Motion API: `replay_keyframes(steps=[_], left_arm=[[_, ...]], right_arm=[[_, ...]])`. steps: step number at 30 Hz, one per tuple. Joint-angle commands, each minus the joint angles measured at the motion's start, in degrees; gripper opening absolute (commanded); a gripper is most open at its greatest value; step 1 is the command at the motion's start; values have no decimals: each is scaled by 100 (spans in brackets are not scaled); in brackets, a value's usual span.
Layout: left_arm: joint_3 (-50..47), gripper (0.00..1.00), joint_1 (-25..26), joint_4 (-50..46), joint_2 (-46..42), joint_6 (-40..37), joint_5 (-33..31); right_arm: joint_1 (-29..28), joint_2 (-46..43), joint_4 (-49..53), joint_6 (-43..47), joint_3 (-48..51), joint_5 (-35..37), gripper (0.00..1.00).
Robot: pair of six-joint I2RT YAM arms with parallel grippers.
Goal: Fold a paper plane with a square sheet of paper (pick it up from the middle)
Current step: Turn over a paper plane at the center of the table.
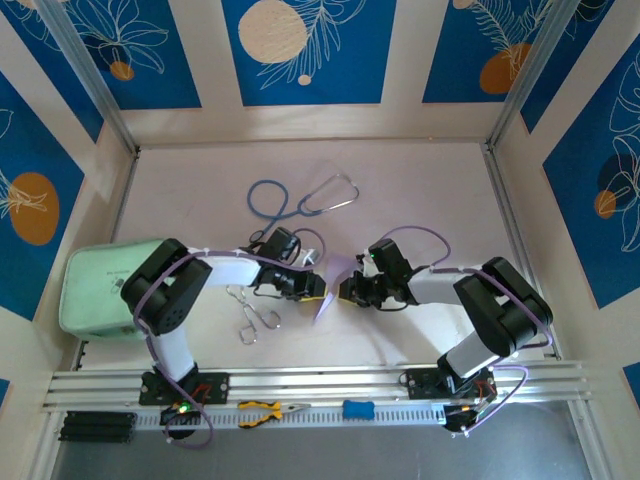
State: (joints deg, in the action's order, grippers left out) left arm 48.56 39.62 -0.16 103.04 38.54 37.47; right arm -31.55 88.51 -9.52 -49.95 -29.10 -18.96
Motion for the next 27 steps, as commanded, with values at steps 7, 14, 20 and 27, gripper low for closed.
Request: replay_keyframes(steps=[7,14,20,27], left_arm=[[9,28,107,269,113,66,440],[44,28,144,187,257,9,494],[115,26,193,-46,330,-115,375],[103,11,213,109,164,6,387]], right_arm=[[-64,162,-213,-137,111,-204,17],[-62,192,-294,-172,149,-213,17],[-64,200,-314,-181,160,-211,17],[-53,169,-314,-181,164,-200,17]])
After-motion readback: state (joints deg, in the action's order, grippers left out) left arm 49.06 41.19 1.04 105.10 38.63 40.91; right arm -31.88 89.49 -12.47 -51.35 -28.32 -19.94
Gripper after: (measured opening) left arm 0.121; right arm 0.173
